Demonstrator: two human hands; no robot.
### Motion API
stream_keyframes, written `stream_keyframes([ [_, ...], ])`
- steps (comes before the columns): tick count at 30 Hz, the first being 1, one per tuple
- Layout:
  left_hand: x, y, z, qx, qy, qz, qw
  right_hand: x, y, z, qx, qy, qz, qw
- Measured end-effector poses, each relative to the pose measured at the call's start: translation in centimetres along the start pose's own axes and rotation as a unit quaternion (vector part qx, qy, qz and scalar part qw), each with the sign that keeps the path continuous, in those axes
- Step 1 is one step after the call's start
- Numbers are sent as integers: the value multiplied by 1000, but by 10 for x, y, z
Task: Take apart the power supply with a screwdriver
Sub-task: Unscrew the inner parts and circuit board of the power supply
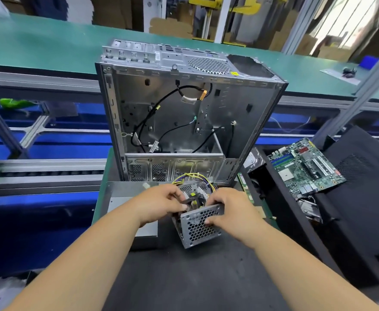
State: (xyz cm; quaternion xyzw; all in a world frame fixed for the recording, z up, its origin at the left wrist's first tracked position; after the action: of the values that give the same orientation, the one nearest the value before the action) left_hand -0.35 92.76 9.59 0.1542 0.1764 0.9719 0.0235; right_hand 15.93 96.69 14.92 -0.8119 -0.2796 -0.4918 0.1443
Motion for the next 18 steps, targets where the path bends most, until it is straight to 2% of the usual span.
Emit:
stream_keyframes([
  [4, -8, 2, 0, -32, -28, 35, 998, -11, 14, 13, -24, -16, 20, 999],
  [9, -25, 11, -5, -31, -71, 39, 996, -32, 29, 21, -22, 22, -21, 999],
  [14, -40, 26, -16, -9, -119, 40, 992, -52, 35, 22, 18, 85, -74, 993],
  [18, -48, 36, -15, -14, -187, 62, 980, -56, 44, 25, 58, 57, -103, 991],
])
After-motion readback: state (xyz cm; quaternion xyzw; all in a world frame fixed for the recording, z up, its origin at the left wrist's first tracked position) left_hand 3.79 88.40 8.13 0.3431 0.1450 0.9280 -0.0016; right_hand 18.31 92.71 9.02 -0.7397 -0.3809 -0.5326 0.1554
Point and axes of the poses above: each hand's wrist, its own y-axis away from the middle knuckle, its own x-axis out of the back of the hand, z = x × y, the point moved 9 cm from there along -y, towards the middle knuckle
